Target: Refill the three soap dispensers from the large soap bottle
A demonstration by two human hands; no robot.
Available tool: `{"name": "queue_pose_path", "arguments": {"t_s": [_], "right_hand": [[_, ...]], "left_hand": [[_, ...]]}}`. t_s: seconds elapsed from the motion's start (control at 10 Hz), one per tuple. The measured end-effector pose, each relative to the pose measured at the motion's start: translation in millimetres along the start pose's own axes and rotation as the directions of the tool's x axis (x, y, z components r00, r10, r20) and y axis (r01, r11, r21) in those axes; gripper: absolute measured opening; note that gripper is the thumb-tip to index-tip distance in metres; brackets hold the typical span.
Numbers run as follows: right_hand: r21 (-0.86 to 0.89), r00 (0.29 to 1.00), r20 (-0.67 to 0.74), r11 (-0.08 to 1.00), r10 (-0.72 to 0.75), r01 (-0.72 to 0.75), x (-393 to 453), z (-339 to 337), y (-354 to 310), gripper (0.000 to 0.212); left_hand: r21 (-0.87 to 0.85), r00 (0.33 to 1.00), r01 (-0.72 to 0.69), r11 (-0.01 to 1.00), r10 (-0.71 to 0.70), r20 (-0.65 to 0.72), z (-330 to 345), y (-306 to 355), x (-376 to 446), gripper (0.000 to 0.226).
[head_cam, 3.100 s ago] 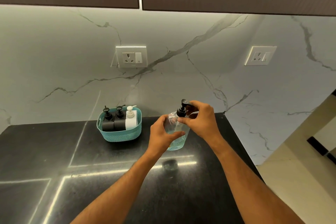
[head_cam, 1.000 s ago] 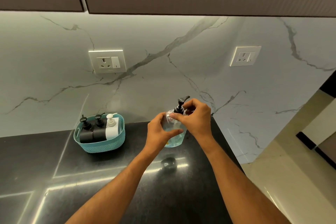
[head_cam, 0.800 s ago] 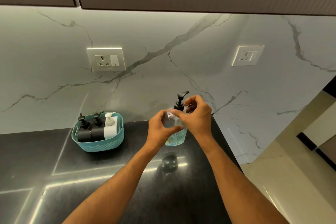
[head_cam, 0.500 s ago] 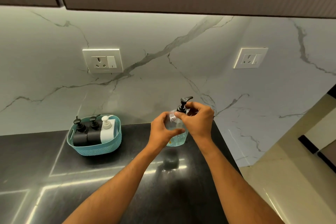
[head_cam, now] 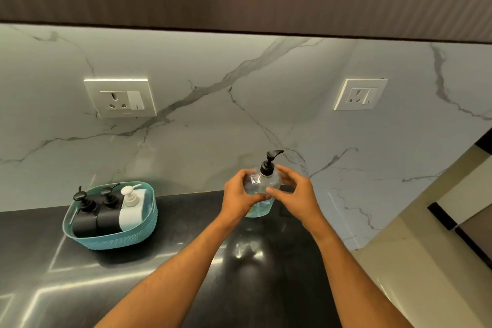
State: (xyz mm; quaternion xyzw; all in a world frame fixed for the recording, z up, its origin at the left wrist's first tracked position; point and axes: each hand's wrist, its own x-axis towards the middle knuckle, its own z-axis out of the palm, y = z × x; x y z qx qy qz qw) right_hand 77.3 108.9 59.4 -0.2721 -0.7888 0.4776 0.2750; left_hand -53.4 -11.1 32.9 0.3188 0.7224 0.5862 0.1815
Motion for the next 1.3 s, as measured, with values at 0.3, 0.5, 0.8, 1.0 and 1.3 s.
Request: {"name": "queue_pose_path", "arguments": {"t_s": [0.3, 0.5, 0.8, 1.0, 1.3], "right_hand": [[0.056, 0.998, 0.026, 0.996, 0.062, -0.063, 30, -14, 45, 0.07], [0.063, 0.996, 0.016, 0.994, 0.087, -0.088, 44, -16, 68, 0.071], [0.037, 0.997, 0.015, 0.996, 0.079, -0.079, 52, -13, 80, 0.068], [0.025, 0.995, 0.019, 0.995, 0.099, -0.099, 51, -13, 80, 0.069], [-0.089, 0.998, 0.008, 0.994, 0.065, -0.064, 46, -9, 75, 0.077]], "left_hand": [[0.067, 0.997, 0.037, 0.997, -0.041, 0.06, 39, -12, 34, 0.068], [0.102, 0.998, 0.045, 0.994, -0.049, 0.03, 56, -22, 47, 0.071], [0.114, 0.996, 0.073, 0.991, -0.077, 0.037, 59, -26, 52, 0.074], [0.155, 0.992, 0.092, 0.984, -0.104, 0.071, 59, -20, 52, 0.078], [0.236, 0.999, 0.039, 0.971, -0.03, -0.04, 41, -11, 38, 0.082]]}}
